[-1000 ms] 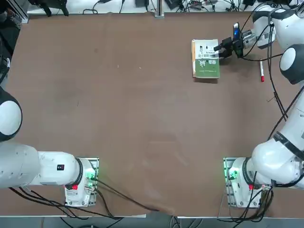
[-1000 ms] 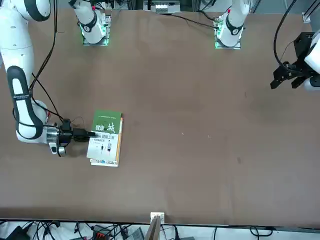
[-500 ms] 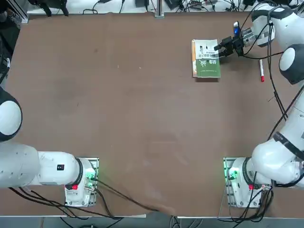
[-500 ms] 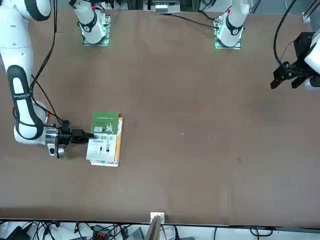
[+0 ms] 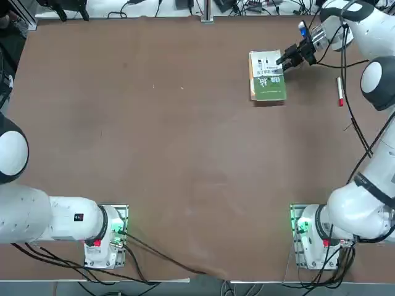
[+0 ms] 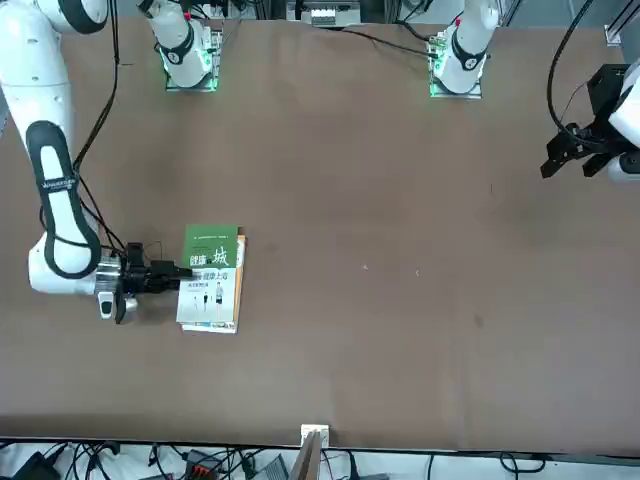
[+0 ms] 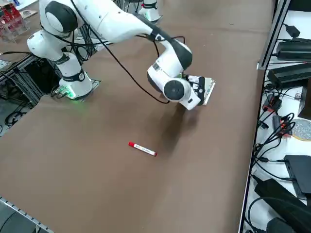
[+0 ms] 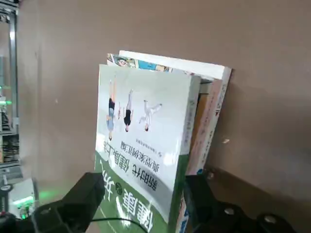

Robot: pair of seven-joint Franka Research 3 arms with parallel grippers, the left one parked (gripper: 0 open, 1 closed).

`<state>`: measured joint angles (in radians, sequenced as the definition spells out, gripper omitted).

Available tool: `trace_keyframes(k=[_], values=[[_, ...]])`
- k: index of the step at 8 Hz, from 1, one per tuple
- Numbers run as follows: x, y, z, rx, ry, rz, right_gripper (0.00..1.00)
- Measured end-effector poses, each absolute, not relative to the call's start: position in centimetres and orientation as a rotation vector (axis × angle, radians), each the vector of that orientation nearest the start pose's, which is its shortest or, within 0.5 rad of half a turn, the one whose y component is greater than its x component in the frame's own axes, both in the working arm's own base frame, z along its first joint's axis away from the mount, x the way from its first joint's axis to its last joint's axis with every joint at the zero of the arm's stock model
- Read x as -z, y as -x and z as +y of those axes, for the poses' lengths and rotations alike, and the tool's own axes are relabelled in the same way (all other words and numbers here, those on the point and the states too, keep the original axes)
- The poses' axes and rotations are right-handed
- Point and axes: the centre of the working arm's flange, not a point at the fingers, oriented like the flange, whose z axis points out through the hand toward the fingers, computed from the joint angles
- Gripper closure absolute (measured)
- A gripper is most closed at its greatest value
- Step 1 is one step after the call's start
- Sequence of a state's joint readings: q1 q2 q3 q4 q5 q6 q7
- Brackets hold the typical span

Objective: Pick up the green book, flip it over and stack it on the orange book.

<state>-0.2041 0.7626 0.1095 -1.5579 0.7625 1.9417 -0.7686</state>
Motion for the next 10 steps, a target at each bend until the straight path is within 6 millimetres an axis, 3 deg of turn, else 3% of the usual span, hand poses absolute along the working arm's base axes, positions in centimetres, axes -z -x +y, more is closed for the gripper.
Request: trace_keyframes(k=[3,4,5,7,10], values=[[-22.5,-68.1,-4.2,-0.01,2.49,-0.341,0.01],[-24.4,-68.5,-4.3,-0.021,2.584,-0.358,0.01],[-27.6,-69.3,-3.7,-0.021,2.694,-0.362,0.01],[-36.2,-70.4,-1.9,0.062,2.891,-0.318,0.0],[-47.2,-68.7,-2.0,0.204,3.052,-0.234,0.0]])
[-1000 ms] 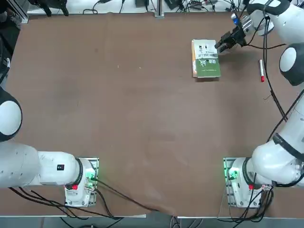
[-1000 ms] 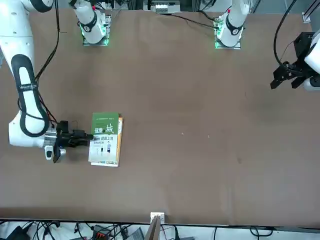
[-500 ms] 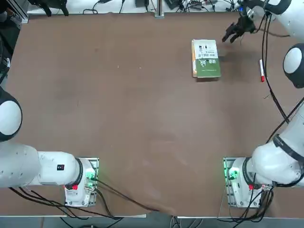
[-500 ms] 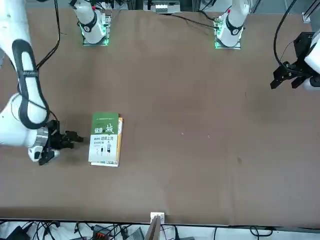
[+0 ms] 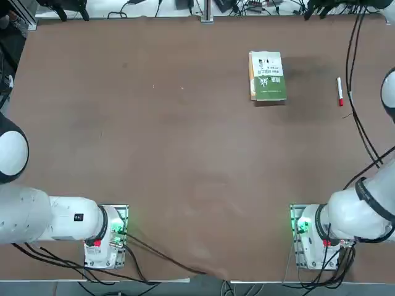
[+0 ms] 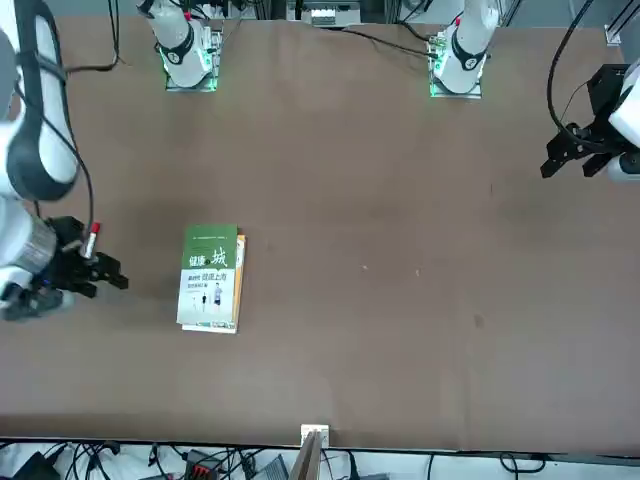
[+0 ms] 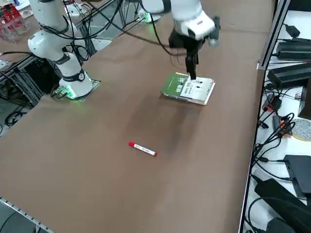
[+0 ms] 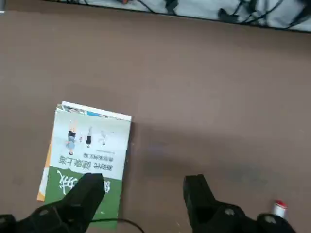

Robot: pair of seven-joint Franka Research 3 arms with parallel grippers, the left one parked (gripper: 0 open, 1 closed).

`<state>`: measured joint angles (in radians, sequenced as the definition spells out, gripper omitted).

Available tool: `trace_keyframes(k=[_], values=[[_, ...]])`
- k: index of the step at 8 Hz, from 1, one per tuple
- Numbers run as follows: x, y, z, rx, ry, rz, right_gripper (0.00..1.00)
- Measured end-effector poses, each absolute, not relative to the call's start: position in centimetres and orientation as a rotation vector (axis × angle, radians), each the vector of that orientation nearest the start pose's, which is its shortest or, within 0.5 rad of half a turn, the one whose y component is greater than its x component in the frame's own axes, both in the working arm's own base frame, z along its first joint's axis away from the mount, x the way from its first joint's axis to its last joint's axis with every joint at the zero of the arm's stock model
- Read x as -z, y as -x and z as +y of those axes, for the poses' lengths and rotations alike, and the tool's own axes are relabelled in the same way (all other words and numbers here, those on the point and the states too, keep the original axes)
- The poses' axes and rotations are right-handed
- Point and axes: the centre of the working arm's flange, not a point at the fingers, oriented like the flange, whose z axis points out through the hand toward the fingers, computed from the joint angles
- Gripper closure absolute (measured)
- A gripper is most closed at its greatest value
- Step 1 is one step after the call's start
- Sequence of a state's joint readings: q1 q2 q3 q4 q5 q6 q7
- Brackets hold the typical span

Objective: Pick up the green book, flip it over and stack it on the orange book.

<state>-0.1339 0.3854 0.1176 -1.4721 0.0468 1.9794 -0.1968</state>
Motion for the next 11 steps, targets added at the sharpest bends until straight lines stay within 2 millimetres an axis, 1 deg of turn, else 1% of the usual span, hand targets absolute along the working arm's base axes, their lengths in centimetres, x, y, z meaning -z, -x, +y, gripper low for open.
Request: trace_keyframes(k=[2,4,5,6,7,9,11], values=[[-52.3,-66.3,-2.1,0.185,3.129,-0.177,0.0],[-56.6,-63.6,-1.5,0.161,3.147,-0.127,0.0],[-58.2,-62.1,-1.1,0.126,3.165,-0.097,0.0],[-59.5,-60.5,-0.6,0.078,3.191,-0.07,0.0],[-60.0,-59.0,-0.3,0.045,3.212,-0.053,0.0],[-60.4,-56.4,-0.8,0.024,3.216,-0.021,0.0],[-61.6,-54.0,-1.5,0.038,3.174,0.023,0.0]])
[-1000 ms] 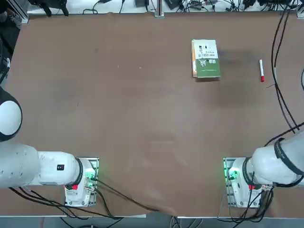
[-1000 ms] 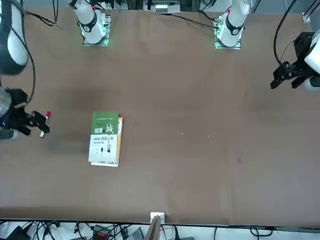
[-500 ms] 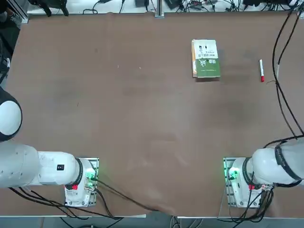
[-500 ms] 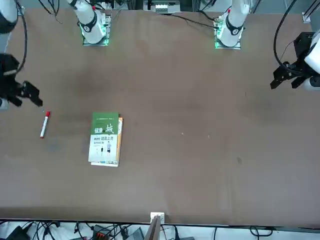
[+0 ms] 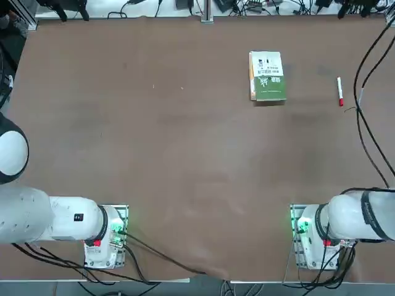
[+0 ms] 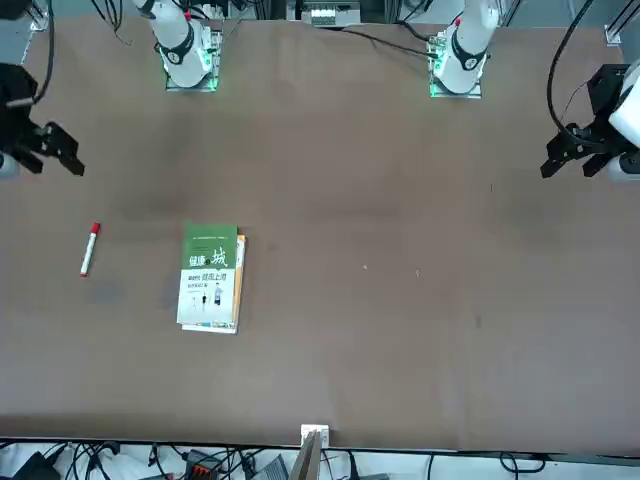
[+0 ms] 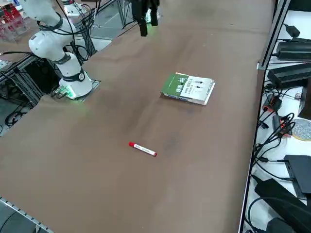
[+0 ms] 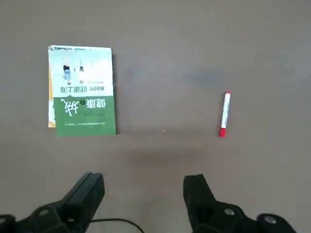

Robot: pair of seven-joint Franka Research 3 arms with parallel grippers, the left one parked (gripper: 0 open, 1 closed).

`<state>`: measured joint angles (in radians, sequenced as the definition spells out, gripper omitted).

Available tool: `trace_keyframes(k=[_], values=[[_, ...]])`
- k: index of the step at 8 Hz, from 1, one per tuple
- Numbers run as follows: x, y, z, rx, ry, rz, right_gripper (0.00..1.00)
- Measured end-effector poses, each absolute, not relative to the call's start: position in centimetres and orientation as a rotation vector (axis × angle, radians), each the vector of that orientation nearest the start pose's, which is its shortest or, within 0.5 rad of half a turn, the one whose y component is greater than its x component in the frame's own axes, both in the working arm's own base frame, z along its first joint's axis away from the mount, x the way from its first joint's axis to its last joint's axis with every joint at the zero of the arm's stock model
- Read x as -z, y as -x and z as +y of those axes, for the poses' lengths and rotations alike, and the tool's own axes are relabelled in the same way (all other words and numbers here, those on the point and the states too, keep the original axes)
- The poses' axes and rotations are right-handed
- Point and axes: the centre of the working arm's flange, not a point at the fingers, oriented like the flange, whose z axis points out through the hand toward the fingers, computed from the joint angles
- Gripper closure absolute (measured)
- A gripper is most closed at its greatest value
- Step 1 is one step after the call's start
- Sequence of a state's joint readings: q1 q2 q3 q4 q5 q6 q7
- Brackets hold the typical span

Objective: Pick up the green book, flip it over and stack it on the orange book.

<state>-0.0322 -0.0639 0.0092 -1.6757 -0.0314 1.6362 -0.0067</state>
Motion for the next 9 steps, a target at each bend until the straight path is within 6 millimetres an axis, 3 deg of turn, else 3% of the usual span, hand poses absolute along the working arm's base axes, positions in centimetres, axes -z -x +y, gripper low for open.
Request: trace_keyframes(k=[3,9], values=[[-62.84,-52.58,-2.07,0.073,3.109,0.061,0.0],[-62.64,-52.71,-1.96,0.068,3.107,0.057,0.0]])
